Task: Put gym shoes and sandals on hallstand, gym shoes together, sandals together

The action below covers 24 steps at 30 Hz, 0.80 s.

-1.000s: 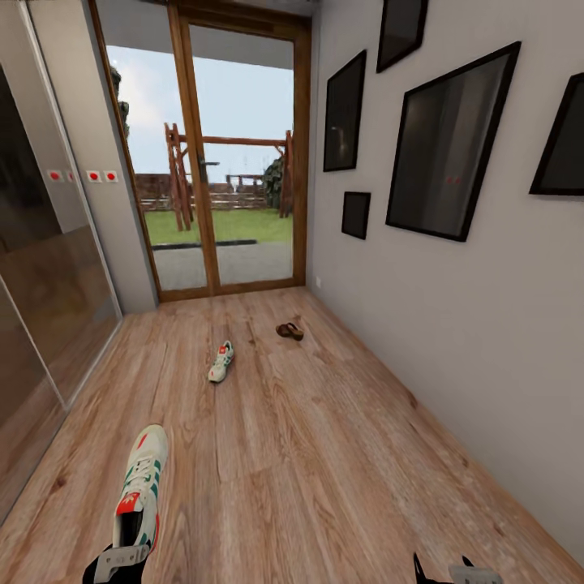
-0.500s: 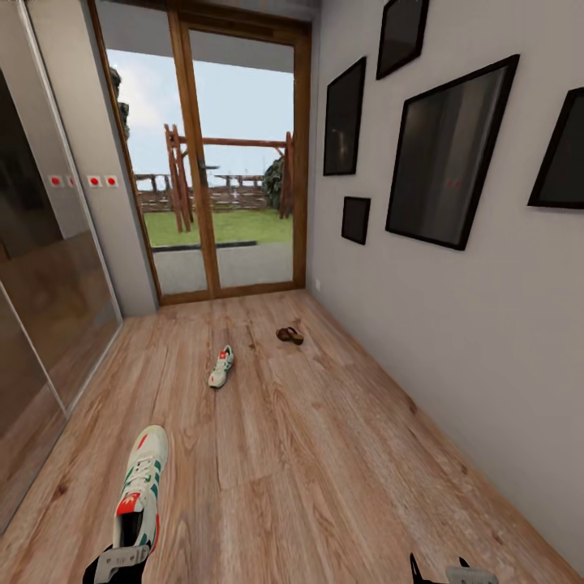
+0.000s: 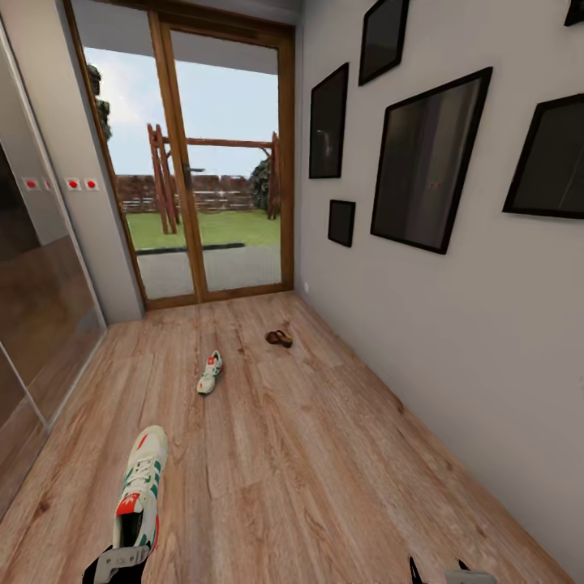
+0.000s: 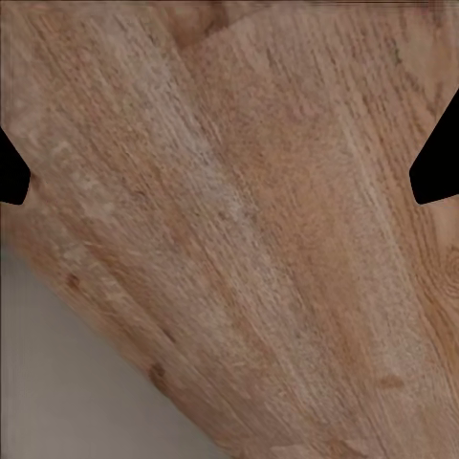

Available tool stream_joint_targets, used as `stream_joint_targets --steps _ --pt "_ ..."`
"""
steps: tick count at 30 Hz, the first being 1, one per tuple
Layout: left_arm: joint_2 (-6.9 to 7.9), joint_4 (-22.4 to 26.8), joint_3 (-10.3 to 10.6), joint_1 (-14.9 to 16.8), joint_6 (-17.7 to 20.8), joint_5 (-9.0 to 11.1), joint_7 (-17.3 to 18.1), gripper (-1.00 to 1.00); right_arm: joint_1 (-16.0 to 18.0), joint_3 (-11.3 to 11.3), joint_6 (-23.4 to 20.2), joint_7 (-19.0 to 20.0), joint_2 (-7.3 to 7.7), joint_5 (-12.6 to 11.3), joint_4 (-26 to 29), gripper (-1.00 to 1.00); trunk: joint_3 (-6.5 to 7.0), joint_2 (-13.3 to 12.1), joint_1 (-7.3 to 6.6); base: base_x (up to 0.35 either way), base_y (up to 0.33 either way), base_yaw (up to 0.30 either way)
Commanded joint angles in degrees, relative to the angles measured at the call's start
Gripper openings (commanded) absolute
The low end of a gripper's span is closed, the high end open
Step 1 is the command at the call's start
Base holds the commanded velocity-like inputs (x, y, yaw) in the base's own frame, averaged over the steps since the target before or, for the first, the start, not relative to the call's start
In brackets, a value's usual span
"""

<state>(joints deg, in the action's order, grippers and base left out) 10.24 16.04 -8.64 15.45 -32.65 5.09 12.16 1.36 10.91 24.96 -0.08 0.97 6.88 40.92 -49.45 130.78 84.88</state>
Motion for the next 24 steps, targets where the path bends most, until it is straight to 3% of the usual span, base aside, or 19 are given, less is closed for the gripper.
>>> stream_joint_targets --steps 1,7,12,24 --pt "-0.02 0.0 -0.1 0.0 0.0 0.5 0.6 -1.0 0.1 0.2 0.2 0.0 -0.06 0.6 -0.1 1.0 -0.05 0.0 -0.01 0.0 0.0 -0.258" --pt "-0.02 0.0 -0.1 0.0 0.0 0.5 0.6 -1.0 0.1 0.2 0.2 -0.1 -0.06 0.6 -0.1 1.0 -0.05 0.0 -0.01 -0.013 0.069 -0.13" --pt "0.01 0.0 -0.1 0.0 0.0 0.5 0.6 -1.0 0.1 0.3 0.2 -0.1 -0.04 0.6 -0.2 1.0 -0.05 0.0 -0.01 -0.114 0.273 -0.091" --pt "0.04 0.0 -0.1 0.0 0.0 0.5 0.6 -1.0 0.1 0.3 0.2 -0.1 -0.05 0.6 -0.2 1.0 -0.05 0.0 -0.01 -0.11 0.294 -0.261"
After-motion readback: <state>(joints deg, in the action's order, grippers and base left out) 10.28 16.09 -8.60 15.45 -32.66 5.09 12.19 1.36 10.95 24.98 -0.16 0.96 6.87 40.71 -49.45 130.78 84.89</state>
